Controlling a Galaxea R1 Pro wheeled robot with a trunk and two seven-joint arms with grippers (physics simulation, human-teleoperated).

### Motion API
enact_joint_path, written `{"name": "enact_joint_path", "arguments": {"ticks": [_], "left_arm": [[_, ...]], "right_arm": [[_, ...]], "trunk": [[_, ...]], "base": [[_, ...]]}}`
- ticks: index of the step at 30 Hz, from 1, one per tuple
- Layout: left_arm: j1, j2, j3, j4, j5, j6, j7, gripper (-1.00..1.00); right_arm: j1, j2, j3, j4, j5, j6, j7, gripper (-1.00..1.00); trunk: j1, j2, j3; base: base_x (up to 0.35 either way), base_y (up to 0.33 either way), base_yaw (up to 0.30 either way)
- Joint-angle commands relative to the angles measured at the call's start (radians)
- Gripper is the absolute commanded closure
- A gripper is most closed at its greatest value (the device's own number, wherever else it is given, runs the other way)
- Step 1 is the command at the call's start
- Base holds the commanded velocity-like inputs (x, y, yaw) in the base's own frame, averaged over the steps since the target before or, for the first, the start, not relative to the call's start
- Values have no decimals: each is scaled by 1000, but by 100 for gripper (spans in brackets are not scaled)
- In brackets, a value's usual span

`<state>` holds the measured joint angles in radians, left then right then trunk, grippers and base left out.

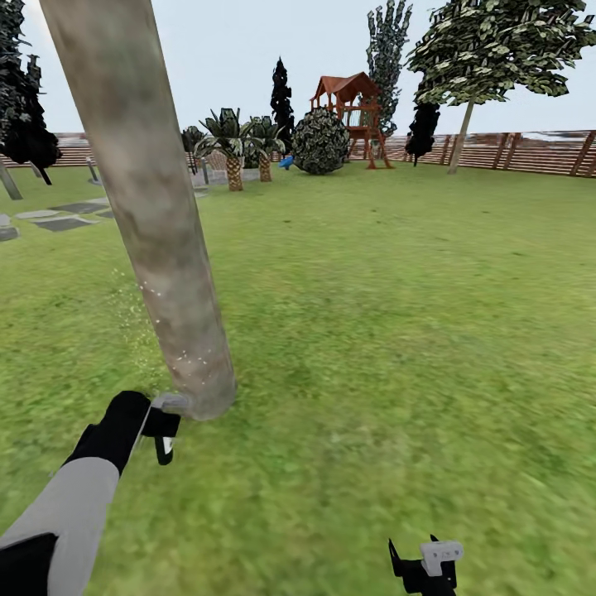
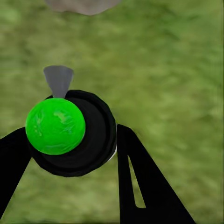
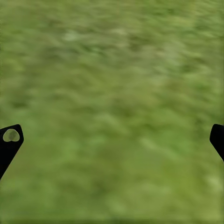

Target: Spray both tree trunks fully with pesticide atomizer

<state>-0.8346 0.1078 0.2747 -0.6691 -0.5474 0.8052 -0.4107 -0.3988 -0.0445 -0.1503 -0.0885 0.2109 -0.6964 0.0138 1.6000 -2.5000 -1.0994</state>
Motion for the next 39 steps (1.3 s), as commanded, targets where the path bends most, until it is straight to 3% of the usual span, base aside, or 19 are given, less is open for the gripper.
{"name": "enact_joint_path", "arguments": {"ticks": [1, 5, 11, 16, 19, 22, 24, 27, 29, 31, 35, 37, 39], "left_arm": [[0, 22, -1, 0, 10, 4, 0, 100], [7, 20, -1, 1, 10, 5, -1, 100], [9, -19, -15, -19, 9, 6, -1, 100], [9, -11, -9, -57, 8, 6, 0, 100], [4, -23, -12, -73, 8, 8, 0, 100], [-6, -59, -12, -76, 10, 39, 0, 100], [-7, -69, -12, -77, 10, 52, 0, 100], [-6, -48, -7, -77, 8, 56, -1, 100], [-5, 5, -3, -76, 13, 59, -4, 100], [0, 24, -7, -77, 14, 59, -5, 100], [-4, 5, -11, -87, 14, 59, -2, 100], [-6, -42, -12, -127, 13, 73, -2, 100], [-6, -64, -13, -152, 12, 94, -2, 100]], "right_arm": [[0, 0, 0, 0, 0, 0, 0, -100], [0, 0, 0, 0, 0, 0, 0, -100], [0, 0, 0, 0, 0, 0, 0, -100], [0, 0, 0, 0, 0, 0, 0, -100], [0, 0, 0, 0, 0, 0, 0, -100], [0, 0, 0, 0, -1, 0, 0, -100], [0, 0, 0, 0, -1, 0, 0, -100], [0, 0, 0, 0, 0, 0, 0, -100], [0, 0, 0, 0, 0, 0, 0, -100], [0, 0, 0, 0, 0, 0, 0, -100], [0, 0, 0, 0, 0, 0, 0, -100], [0, 0, 0, 0, 0, 0, 0, -100], [0, 0, 0, 0, -1, 0, 0, -100]], "trunk": [[0, 0, 0], [0, 0, 0], [0, 0, 0], [0, 0, 0], [0, 0, 0], [0, 0, 0], [0, 0, 0], [0, 0, 0], [0, 0, 0], [0, 0, 0], [0, 0, 0], [0, 0, 0], [0, 0, 0]], "base": [[0, 0, 0], [0, 0, 0], [169, 0, 0], [-187, 17, 0], [-59, 5, 0], [-6, 1, 0], [-1, 0, 0], [0, 0, 0], [0, 0, 0], [0, 0, 0], [-166, 0, 0], [-185, 0, 0], [-53, 0, 0]]}}
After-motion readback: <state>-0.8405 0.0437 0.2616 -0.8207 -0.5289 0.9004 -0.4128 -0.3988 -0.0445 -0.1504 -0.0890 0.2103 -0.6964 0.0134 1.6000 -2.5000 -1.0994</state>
